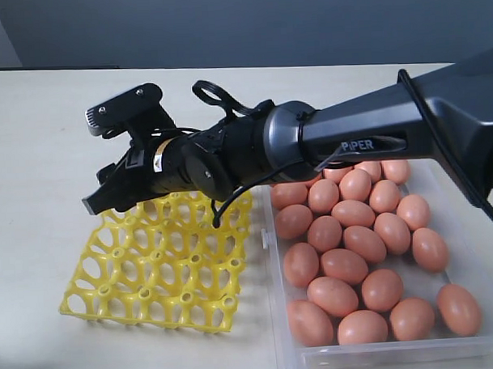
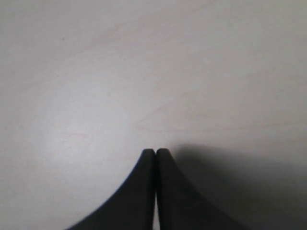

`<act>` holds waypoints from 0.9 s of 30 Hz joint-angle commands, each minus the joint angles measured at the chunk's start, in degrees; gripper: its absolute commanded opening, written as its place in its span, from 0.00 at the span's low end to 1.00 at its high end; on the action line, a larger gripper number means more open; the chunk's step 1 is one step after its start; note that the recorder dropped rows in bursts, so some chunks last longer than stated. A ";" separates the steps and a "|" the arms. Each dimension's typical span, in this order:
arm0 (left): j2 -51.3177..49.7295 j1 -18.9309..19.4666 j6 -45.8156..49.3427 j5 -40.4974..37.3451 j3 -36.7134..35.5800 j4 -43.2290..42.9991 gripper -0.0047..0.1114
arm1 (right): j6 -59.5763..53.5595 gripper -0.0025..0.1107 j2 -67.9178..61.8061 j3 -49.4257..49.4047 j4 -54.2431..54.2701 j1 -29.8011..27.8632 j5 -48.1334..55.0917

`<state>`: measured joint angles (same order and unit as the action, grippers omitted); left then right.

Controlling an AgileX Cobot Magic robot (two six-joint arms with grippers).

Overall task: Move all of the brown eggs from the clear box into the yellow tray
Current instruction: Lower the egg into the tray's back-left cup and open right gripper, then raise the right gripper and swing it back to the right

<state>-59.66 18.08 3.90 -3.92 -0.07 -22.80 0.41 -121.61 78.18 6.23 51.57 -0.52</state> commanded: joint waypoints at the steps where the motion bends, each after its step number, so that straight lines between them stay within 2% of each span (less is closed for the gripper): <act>1: 0.05 0.06 -0.25 0.48 0.07 0.16 0.04 | -0.41 0.57 2.18 0.44 -0.14 -0.29 0.52; 10: 0.05 0.06 -0.25 0.48 0.07 0.16 0.04 | -0.41 0.49 11.62 0.44 2.75 -4.32 5.43; 14: 0.05 0.06 -0.25 0.48 0.07 0.16 0.04 | 1.34 0.43 14.42 0.44 3.34 -7.21 13.44; 17: 0.05 0.06 -0.25 0.48 0.07 0.16 0.04 | 1.75 0.30 16.30 0.44 3.34 -9.88 22.49; 18: 0.05 0.06 -0.25 0.48 0.07 0.16 0.04 | 1.75 0.19 17.36 0.44 3.24 -11.71 29.05; 21: 0.05 0.06 -0.25 0.48 0.07 0.16 0.04 | 1.75 0.03 18.59 0.44 3.35 -13.61 38.91; 24: 0.05 0.06 -0.25 0.48 0.07 0.16 0.04 | 1.75 0.02 18.81 0.44 3.38 -13.61 43.32; 27: 0.05 0.06 -0.25 0.48 0.07 0.16 0.04 | 1.03 0.02 18.54 0.44 5.96 -13.61 43.20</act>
<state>-59.66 18.08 3.90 -3.92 -0.07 -22.80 2.31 -103.51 78.41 10.31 38.27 42.08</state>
